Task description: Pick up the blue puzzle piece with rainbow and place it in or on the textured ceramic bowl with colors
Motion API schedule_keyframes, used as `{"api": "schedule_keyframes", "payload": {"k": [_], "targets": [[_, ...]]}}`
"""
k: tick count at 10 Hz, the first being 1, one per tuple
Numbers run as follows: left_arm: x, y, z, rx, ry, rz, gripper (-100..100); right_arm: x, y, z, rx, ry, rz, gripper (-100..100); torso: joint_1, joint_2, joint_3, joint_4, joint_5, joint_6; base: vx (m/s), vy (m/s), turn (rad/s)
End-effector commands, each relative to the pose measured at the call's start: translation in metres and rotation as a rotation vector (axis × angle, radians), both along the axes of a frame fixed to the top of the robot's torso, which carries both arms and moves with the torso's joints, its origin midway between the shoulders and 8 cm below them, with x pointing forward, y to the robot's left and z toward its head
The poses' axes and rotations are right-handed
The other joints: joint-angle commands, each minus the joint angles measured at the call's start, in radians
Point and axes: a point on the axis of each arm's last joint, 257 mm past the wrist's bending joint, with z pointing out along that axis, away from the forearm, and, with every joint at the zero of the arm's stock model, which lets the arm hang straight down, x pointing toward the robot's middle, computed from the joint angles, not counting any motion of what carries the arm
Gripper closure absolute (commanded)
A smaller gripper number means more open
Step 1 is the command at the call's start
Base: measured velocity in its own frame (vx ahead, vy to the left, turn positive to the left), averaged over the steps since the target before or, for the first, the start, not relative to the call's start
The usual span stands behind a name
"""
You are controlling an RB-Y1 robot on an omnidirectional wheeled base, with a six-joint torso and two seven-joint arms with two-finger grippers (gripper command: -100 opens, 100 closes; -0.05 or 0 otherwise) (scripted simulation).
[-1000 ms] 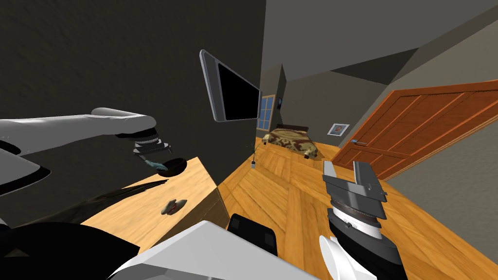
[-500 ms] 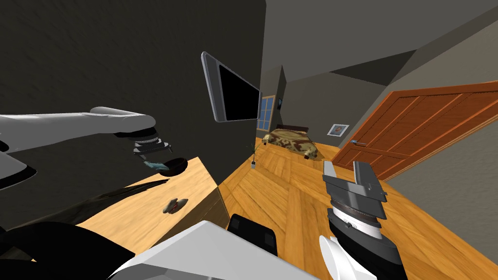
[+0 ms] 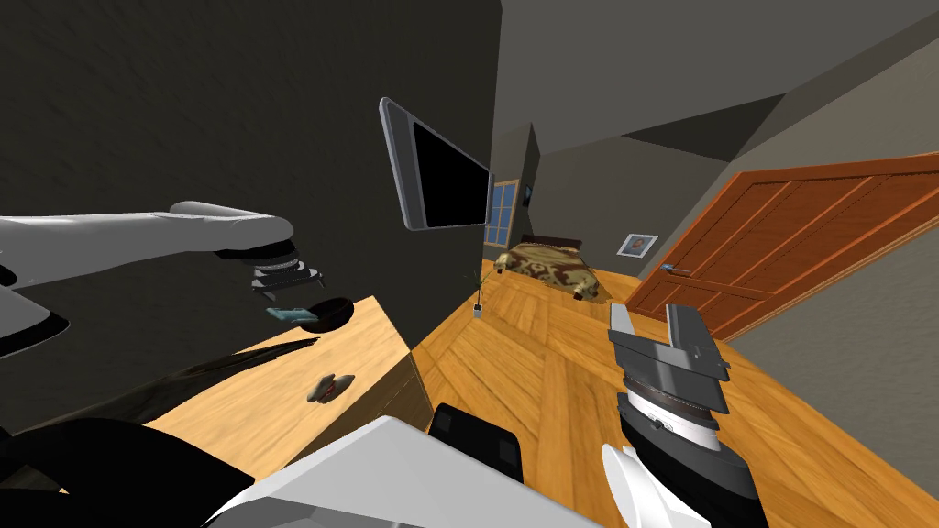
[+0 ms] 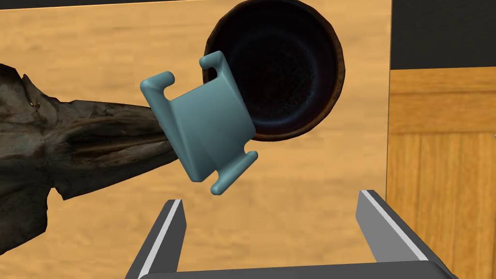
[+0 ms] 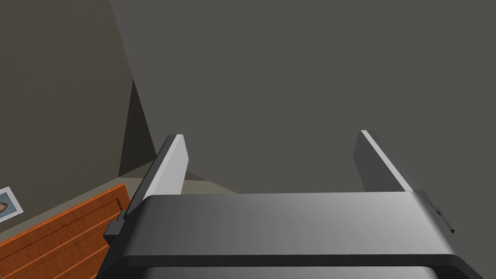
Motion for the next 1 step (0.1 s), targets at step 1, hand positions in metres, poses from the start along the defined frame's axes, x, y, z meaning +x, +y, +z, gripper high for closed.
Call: {"api": "schedule_keyframes", "payload": {"k": [1], "targets": [[0.0,0.0,0.0,0.0,0.0,0.0,0,0.0,0.0,0.0,0.0,0.0,0.0,0,0.0,0.0,0.0,0.0,0.0,0.0,0.0,0.0,0.0]]}}
